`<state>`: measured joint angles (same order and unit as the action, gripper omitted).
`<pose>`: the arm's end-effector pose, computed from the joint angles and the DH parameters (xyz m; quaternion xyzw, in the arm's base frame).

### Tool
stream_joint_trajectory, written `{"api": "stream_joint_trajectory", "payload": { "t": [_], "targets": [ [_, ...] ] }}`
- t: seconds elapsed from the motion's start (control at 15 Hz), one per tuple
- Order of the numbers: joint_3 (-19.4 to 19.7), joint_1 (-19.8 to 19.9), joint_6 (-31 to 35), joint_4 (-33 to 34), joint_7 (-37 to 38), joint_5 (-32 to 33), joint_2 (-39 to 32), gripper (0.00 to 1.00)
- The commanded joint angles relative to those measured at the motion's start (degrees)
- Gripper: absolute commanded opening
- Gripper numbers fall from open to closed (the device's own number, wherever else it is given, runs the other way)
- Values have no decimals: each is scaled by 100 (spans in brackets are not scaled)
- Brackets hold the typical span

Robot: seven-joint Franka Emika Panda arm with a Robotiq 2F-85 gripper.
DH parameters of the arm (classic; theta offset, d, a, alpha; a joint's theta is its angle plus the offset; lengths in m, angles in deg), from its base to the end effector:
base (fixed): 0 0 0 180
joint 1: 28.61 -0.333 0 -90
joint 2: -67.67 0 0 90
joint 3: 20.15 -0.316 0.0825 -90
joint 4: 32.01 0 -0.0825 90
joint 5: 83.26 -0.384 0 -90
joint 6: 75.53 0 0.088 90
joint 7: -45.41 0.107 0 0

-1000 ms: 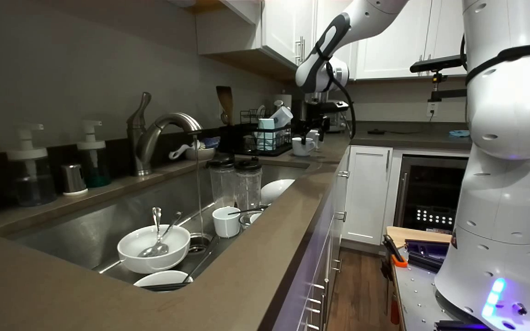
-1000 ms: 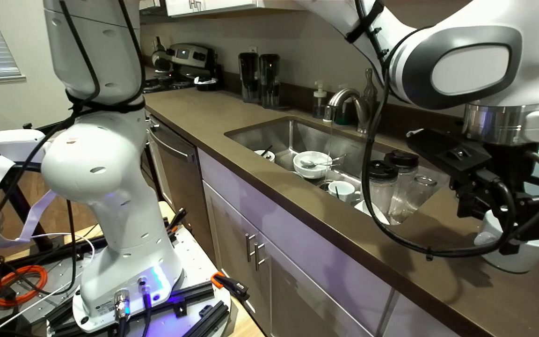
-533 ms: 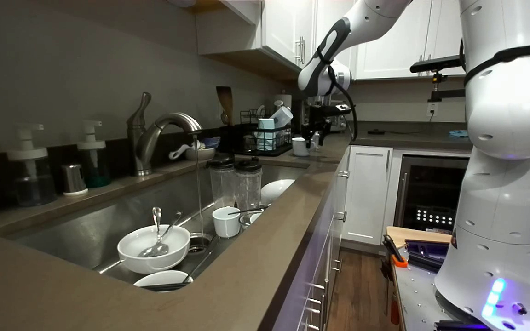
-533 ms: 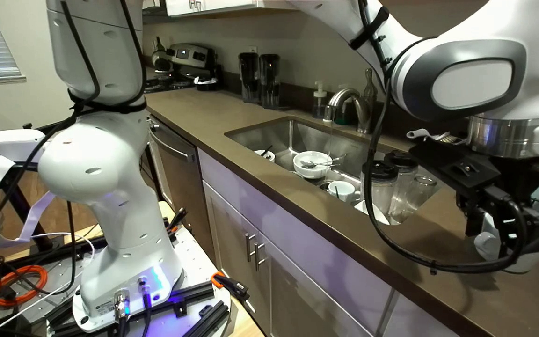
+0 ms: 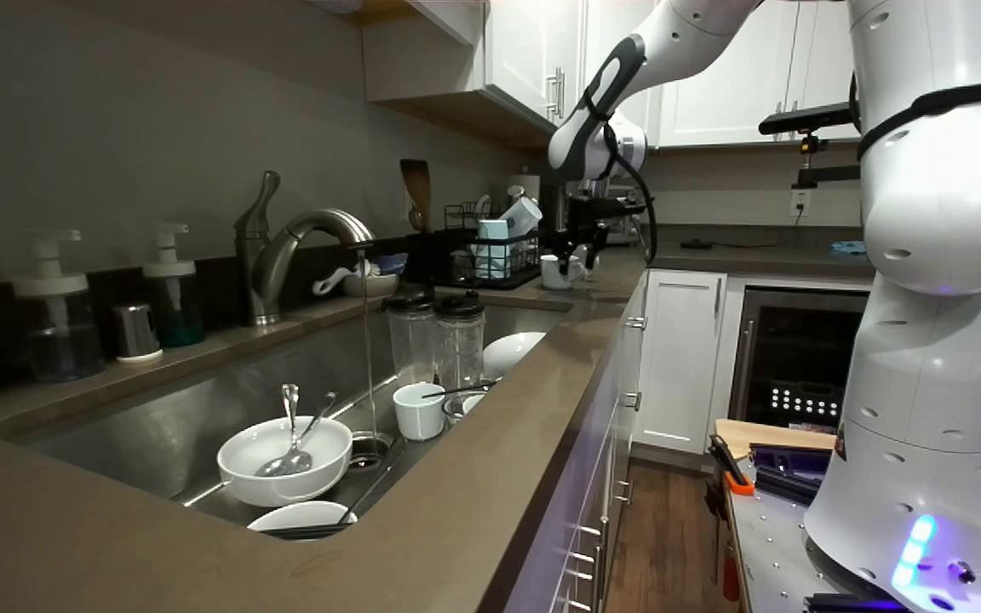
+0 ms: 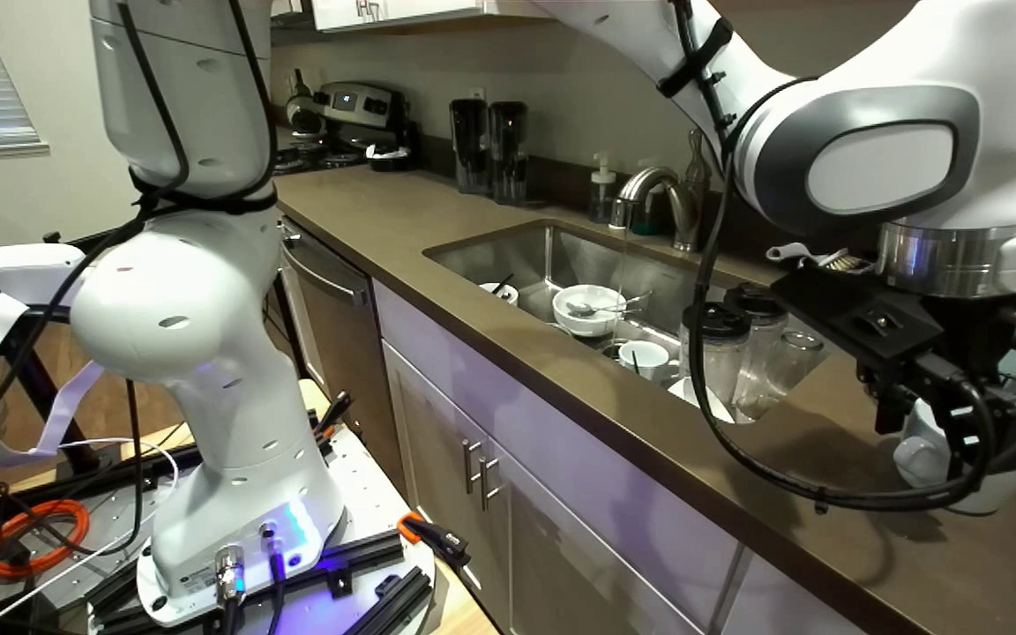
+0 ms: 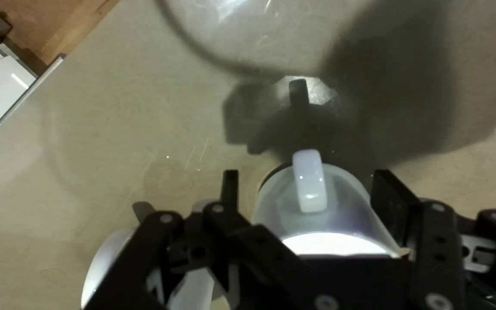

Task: Take the smaller mug on the counter, fill it with water and place it on the left side of the counter

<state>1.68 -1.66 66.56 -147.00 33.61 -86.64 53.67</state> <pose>0.4131 -0.4574 0.3682 0.9376 -0.3243 0.0948 0.0823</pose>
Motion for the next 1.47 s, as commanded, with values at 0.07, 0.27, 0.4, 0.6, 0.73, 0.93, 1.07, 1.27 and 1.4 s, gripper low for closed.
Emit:
{"api": "stream_joint_trajectory", "payload": {
  "t": [0.07, 0.27, 0.4, 0.6, 0.73, 0.93, 1.07, 1.27, 1.4],
  "targets": [
    [-157, 193, 197, 16, -491, -401, -97, 65],
    [-195, 215, 211, -12, -555, -480, -122, 52],
    [-203, 220, 203, -16, -573, -503, -137, 30],
    [-193, 217, 189, -28, -556, -466, -127, 14],
    [-184, 219, 189, -40, -553, -442, -112, 11],
    [-185, 231, 194, -52, -568, -432, -102, 4],
    [-184, 236, 190, -76, -588, -421, -78, 4],
    [-161, 207, 134, -147, -523, -370, 6, 4],
    [-154, 186, 62, -216, -475, -358, 88, 4]
  ]
}}
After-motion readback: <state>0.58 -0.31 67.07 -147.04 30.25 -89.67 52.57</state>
